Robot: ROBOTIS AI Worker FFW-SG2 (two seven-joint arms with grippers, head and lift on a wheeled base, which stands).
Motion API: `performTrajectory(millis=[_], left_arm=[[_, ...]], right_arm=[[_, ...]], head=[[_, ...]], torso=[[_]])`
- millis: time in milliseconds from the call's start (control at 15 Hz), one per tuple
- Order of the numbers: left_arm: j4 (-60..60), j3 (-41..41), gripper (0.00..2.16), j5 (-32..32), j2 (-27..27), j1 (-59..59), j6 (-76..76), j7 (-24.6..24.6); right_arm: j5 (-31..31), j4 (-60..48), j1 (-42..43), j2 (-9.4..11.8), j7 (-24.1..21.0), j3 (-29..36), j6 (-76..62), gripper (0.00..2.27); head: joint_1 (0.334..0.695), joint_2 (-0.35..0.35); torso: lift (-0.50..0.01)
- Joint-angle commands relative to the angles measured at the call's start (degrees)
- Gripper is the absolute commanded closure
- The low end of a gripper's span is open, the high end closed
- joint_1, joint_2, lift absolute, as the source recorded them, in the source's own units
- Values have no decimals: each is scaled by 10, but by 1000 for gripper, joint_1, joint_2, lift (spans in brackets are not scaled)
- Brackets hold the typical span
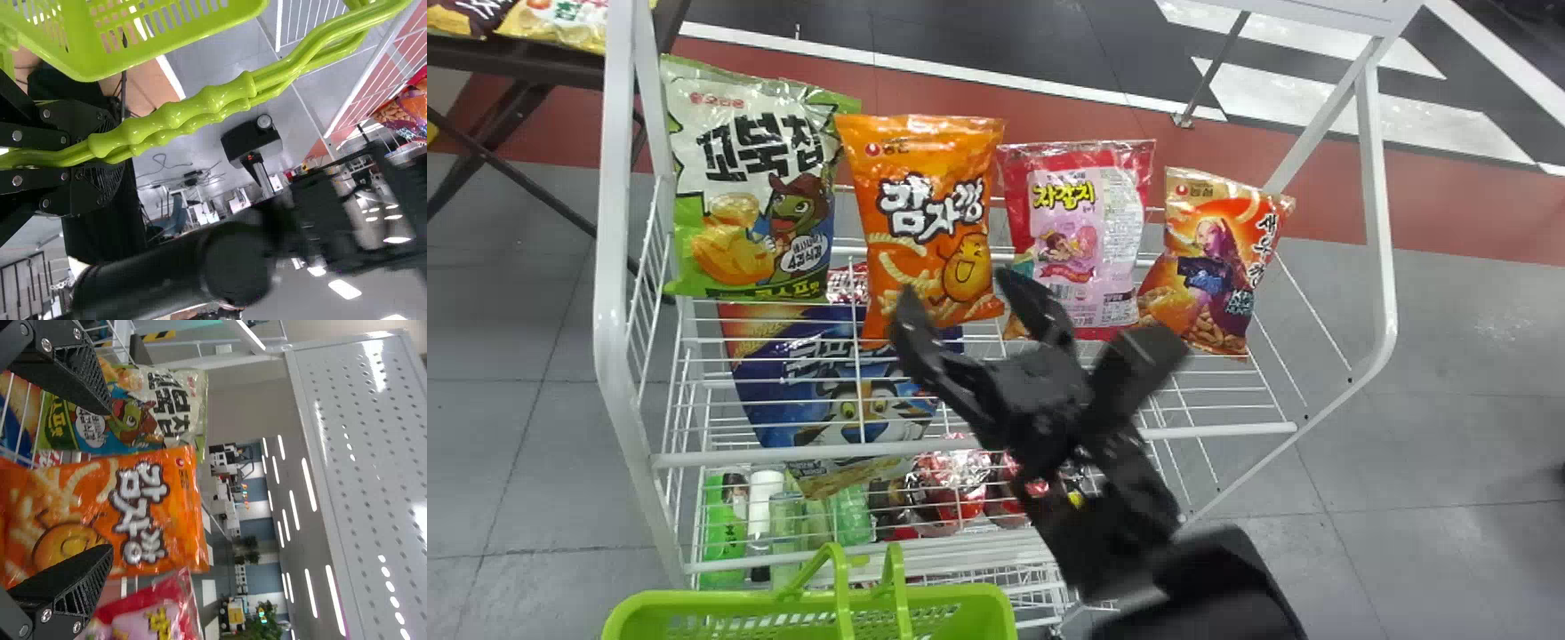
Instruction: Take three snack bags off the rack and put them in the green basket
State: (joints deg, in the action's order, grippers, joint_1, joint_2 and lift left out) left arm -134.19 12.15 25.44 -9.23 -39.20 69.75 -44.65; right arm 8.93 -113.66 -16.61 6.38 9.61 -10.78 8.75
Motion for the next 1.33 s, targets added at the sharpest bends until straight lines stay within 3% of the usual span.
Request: performTrajectory(millis=[0,200,333,467,733,800,867,933,1267], left_arm=[[3,2,1126,0,-1,3,0,0],[3,2,1126,1,-6,8,0,-1],[2,2,1126,3,-10,11,0,-6],[2,2,1126,9,-21,16,0,-6],[9,2,1126,36,-42,35,0,-6],[9,1,1126,37,-43,36,0,-6],[10,1,1126,38,-45,37,0,-6],[11,2,1126,39,-45,39,0,-6],[15,5,1126,43,-43,42,0,-6]], right_arm=[[-12,25,74,-16,-4,-40,86,97],[-24,75,141,-44,-18,-74,132,97],[-12,138,185,-60,-18,-86,135,97],[-18,185,216,-64,-42,-94,134,100],[-22,227,256,-64,-73,-106,134,178],[-22,231,265,-64,-67,-107,134,697],[-22,231,266,-64,-65,-112,134,1690],[-19,230,263,-64,-64,-116,132,2159],[-38,186,228,-59,-7,-113,134,2243]], head=[[695,-310],[695,-177],[695,-134],[695,-84],[695,-66],[695,-66],[695,-66],[695,-58],[695,-26]], torso=[[-22],[-22],[-22],[-22],[-22],[-22],[-22],[-22],[-22]])
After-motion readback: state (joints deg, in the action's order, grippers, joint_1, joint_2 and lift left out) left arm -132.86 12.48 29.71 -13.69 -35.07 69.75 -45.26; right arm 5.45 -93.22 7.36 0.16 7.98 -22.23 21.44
